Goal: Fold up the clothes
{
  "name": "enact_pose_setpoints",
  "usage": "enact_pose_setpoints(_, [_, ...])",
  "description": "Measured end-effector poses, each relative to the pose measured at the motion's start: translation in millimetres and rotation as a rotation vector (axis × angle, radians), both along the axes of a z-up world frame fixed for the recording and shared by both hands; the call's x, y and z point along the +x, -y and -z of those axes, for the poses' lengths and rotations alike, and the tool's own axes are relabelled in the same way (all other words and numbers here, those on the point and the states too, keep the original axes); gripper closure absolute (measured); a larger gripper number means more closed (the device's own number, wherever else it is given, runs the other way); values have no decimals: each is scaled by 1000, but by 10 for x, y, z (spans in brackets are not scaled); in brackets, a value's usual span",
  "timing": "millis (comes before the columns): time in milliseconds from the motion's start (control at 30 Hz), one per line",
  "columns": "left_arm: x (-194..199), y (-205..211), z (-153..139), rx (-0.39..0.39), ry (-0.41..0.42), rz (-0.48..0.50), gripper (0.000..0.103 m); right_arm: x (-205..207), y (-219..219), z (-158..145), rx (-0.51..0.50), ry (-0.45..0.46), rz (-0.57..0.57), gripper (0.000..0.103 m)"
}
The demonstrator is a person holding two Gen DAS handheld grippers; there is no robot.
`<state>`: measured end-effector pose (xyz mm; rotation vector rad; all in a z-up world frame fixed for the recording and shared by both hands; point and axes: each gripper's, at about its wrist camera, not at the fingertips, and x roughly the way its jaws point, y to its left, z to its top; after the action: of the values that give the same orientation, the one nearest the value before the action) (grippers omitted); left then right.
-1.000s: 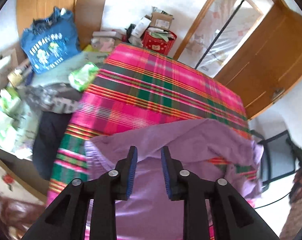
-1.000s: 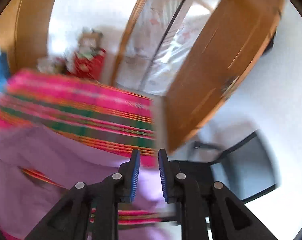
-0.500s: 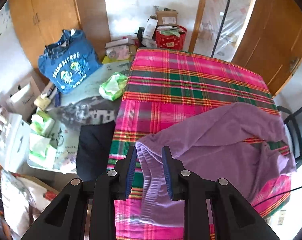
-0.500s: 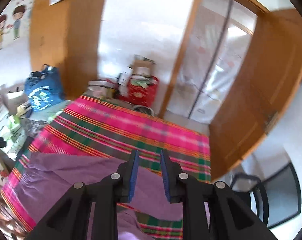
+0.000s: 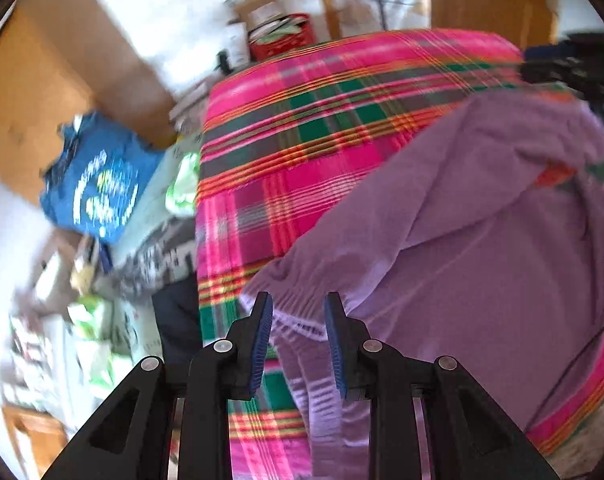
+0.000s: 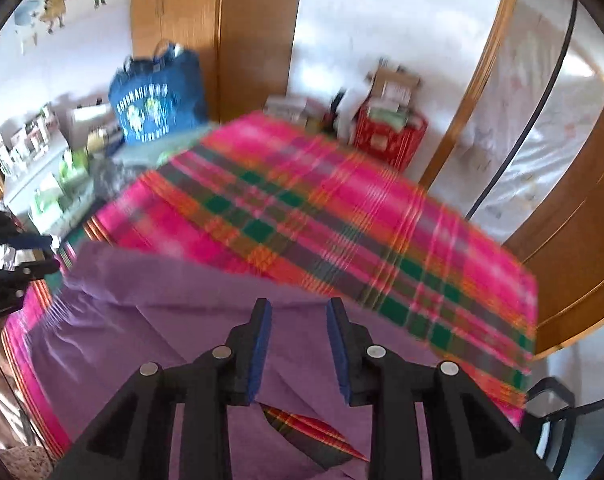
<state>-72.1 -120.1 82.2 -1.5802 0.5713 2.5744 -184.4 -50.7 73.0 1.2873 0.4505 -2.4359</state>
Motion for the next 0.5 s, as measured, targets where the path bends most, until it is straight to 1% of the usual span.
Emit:
enact_pose_setpoints(67, [6, -91, 82, -45, -20, 43, 75, -58, 0, 207, 27, 13, -20, 74])
enact_pose_setpoints(133, [-24, -129, 177, -98, -11, 40, 75, -115, -3, 360, 62, 12, -39, 74])
enact_pose_setpoints(167, [-38, -148, 224, -124, -7, 38, 75, -164, 0, 457, 68, 26, -45, 74])
enact_pose_setpoints(233, [-35, -165, 286, -142, -4, 44, 75, -247, -16, 588, 80, 55, -42, 74])
enact_pose_setpoints(300, [-39, -181, 330, -163, -18, 53, 75, -317, -31, 703, 104, 67, -50, 74])
enact_pose_setpoints(367, [-56, -205, 372, -211, -43, 61, 75, -345, -28, 791, 145, 57, -90, 74])
enact_pose_setpoints(400, [-63, -210, 382, -219, -42, 61, 75, -351, -20, 840, 175, 47, -107, 74])
enact_pose_setpoints(433, [-56, -222, 384, -217, -38, 69, 75, -356, -9, 906, 227, 26, -130, 74])
enact_pose_setpoints(500, [-21, -255, 370, -229, -62, 92, 75, -363, 2, 1004, 301, -4, -166, 74])
